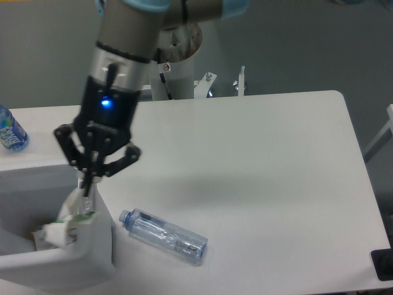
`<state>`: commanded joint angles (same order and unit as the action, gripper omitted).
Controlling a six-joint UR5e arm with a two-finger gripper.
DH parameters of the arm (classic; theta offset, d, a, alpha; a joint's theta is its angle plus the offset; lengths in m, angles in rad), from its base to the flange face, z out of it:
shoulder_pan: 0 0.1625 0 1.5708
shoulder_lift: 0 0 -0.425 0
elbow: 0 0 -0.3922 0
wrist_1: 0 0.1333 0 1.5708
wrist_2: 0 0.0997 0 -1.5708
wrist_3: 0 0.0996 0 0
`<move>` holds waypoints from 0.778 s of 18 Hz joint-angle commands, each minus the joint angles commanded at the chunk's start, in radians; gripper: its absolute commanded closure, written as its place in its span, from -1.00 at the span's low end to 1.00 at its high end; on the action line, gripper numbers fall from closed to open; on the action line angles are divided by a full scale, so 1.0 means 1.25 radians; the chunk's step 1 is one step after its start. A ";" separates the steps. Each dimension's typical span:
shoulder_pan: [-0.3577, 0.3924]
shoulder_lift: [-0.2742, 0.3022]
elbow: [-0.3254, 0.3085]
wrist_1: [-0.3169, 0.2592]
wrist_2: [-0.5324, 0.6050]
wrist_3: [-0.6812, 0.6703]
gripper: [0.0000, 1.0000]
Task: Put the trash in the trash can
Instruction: 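Open the gripper to drop the wrapper into the bin, then move the gripper over the clear plastic water bottle and lower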
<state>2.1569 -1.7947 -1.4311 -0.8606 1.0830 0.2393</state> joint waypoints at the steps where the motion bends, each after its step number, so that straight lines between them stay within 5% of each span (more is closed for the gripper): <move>1: -0.003 -0.001 -0.003 0.001 -0.001 0.001 0.52; 3: -0.004 -0.010 0.000 0.005 -0.001 0.020 -0.96; 10: -0.001 -0.006 -0.001 0.004 -0.001 0.008 -1.00; 14: 0.033 -0.013 0.006 0.005 0.006 -0.126 -1.00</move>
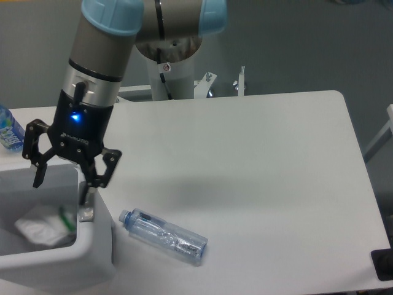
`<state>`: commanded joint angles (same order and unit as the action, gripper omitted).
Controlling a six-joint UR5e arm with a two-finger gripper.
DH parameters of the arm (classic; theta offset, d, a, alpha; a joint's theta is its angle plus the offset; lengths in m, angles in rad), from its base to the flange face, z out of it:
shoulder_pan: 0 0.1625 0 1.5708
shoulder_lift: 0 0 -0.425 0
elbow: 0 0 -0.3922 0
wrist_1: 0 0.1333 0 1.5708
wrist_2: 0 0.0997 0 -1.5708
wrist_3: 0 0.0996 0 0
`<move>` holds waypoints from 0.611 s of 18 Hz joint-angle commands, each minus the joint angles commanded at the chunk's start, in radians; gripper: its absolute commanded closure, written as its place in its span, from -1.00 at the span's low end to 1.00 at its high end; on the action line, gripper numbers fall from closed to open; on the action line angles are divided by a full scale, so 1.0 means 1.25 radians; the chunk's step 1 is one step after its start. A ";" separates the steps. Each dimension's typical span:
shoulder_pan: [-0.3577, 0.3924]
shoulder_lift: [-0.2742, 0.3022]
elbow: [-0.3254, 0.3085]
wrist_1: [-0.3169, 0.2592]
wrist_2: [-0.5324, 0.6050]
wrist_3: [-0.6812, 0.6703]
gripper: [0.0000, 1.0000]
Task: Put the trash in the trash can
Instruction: 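Move the gripper over the clear plastic water bottle and lower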
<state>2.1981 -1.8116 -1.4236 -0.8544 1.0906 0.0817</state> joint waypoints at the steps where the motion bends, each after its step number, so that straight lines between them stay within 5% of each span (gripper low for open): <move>1: 0.006 -0.012 0.000 0.000 0.009 -0.026 -1.00; 11: 0.045 -0.123 0.001 -0.004 0.357 -0.233 -1.00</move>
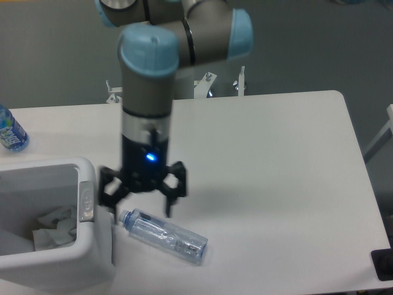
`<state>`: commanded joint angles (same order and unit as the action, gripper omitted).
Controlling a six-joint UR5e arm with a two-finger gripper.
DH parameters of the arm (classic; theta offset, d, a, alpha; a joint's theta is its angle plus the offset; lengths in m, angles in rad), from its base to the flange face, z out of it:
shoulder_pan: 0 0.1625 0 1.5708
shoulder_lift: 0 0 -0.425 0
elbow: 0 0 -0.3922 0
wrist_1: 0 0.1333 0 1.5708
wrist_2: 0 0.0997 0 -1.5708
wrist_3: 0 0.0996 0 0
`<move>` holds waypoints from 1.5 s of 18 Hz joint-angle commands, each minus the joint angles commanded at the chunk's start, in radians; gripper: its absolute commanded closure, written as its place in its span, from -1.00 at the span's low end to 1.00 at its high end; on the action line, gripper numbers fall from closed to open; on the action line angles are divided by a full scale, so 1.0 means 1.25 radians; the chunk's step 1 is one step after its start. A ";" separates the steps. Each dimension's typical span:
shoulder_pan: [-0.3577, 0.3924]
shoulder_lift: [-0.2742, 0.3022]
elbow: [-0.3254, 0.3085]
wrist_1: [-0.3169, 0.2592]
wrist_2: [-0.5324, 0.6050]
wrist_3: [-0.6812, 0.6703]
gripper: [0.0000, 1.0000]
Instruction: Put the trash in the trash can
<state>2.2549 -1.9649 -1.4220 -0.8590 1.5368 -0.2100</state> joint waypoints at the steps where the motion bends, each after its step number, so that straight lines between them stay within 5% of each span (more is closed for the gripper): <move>1: 0.001 -0.010 0.000 0.000 0.006 -0.009 -1.00; 10: 0.020 -0.130 -0.004 0.000 0.008 -0.061 -1.00; 27: 0.015 -0.195 -0.015 -0.002 0.075 -0.106 -1.00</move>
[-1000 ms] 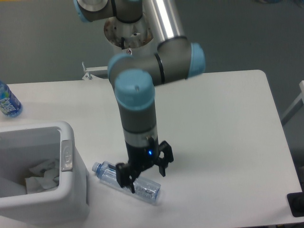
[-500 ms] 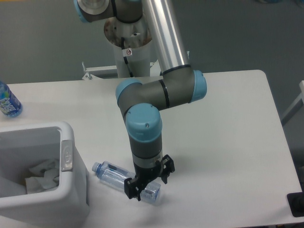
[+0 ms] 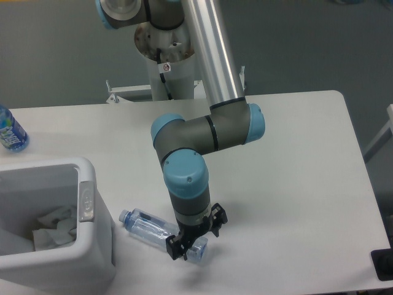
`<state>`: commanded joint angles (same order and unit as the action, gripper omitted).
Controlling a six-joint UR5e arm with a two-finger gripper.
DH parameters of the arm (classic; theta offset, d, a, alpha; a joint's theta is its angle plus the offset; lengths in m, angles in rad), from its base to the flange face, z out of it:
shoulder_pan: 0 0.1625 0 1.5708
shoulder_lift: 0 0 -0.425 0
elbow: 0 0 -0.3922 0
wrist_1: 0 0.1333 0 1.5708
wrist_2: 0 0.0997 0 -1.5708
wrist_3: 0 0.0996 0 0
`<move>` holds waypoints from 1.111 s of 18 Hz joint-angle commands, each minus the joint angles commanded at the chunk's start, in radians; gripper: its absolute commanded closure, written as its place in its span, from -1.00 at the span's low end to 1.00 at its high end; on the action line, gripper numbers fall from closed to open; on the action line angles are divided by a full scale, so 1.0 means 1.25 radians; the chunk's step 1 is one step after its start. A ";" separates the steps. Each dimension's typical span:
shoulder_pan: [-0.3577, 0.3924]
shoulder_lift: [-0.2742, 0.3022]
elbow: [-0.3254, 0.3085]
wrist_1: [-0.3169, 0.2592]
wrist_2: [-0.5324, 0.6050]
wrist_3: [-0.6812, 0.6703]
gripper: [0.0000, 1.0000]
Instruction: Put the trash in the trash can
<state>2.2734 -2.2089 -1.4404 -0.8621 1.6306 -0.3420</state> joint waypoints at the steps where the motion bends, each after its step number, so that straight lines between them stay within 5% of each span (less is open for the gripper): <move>1: -0.001 -0.007 0.004 0.000 0.000 -0.006 -1.00; 16: -0.013 -0.038 0.000 0.009 0.004 -0.071 -1.00; 20: -0.013 -0.047 0.005 0.009 0.010 -0.083 -0.81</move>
<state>2.2565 -2.2672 -1.4343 -0.8514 1.6428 -0.4463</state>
